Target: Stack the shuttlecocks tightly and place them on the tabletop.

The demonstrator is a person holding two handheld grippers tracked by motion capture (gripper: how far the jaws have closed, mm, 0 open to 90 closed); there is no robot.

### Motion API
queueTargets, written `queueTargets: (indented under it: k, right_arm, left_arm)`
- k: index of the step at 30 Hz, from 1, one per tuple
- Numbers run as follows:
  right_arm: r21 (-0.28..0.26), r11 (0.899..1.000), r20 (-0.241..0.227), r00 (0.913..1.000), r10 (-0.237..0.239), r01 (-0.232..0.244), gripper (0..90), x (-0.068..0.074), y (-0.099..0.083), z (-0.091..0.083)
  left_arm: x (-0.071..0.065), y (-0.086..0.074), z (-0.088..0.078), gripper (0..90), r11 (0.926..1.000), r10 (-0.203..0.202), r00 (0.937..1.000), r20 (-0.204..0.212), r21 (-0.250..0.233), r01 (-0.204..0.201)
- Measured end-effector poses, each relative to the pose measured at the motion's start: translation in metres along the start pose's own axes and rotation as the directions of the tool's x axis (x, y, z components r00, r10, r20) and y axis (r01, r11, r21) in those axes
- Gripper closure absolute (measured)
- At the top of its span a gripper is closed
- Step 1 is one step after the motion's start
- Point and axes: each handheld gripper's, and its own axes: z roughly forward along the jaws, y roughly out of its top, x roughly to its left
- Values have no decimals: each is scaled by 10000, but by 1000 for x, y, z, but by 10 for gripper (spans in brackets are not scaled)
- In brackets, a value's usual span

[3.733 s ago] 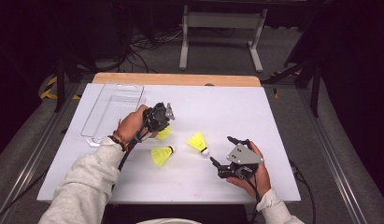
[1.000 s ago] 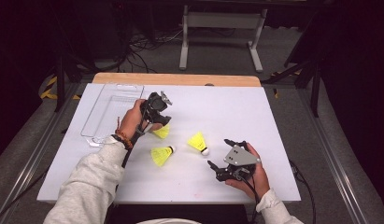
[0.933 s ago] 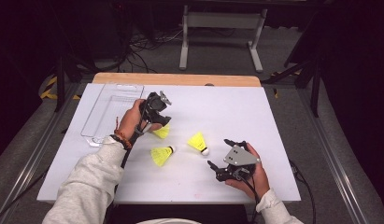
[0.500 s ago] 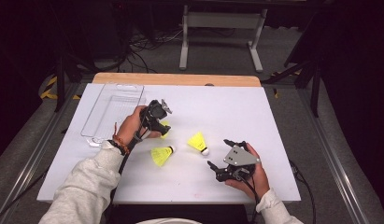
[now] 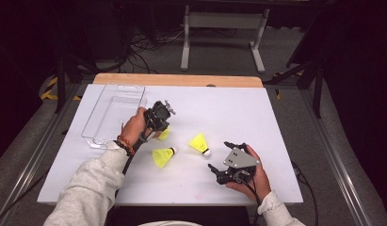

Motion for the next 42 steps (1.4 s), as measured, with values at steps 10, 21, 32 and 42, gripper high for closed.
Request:
queueTargets:
  k: [10, 21, 32, 42]
  right_arm:
    - [24, 10000, -80, 9999, -94, 94, 120, 1, 1, 0]
    - [58, 9999, -173, 9998, -104, 105, 130, 2, 0, 0]
    - [53, 10000, -209, 9998, -53, 55, 122, 1, 0, 0]
    - [19, 10000, -157, 9999, -4, 4, 117, 0, 0, -1]
  left_arm:
    - [0, 17, 3, 887, 9990, -341, 9990, -291, 264, 349]
    - [-6, 25, 5, 882, 9988, -487, 9988, -69, -38, 487]
    - [-11, 31, 7, 855, 9967, -799, 9968, 56, -135, 800]
    - [-8, 26, -15, 500, 9841, -1187, 9929, -83, -1338, 1165]
